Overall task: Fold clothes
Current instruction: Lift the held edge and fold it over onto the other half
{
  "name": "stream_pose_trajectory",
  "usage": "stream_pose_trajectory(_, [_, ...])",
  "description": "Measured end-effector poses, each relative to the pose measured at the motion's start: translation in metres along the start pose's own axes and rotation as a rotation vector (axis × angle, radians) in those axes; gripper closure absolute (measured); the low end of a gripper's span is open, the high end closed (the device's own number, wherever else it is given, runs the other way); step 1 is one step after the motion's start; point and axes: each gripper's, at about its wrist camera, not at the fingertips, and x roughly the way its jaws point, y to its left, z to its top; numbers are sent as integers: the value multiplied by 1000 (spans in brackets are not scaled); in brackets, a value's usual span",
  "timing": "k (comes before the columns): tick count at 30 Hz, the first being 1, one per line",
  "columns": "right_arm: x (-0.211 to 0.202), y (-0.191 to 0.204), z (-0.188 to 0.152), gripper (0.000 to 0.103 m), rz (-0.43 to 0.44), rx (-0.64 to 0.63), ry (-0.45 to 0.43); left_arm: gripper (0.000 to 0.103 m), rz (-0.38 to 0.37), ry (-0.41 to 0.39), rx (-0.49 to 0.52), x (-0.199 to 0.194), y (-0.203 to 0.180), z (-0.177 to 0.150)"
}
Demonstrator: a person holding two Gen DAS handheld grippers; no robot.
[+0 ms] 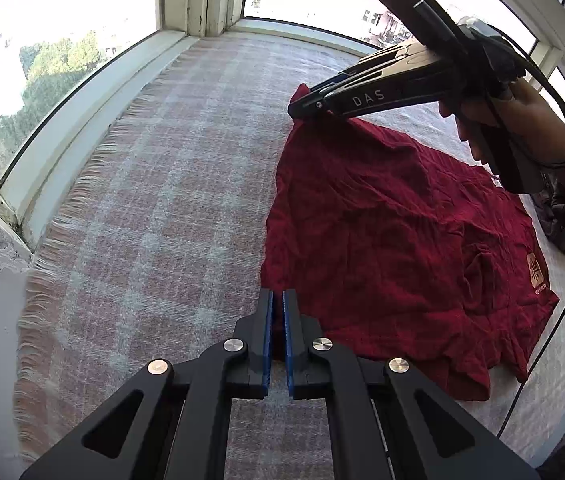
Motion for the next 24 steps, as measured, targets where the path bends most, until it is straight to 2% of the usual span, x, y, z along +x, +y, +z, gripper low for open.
stream_pose_trajectory(11, [-24,1,-21,83,17,24,-26,99,-33,-24,-18,-15,-1,-2])
stream_pose_trajectory(16, [-28,8,-23,83,-14,5,-23,99,-11,-12,-6,-13,-3,-4])
stream_pose_trajectory(24, [-25,23,-25,86,-72,-44,21,99,41,51,-65,-4,-6,-2])
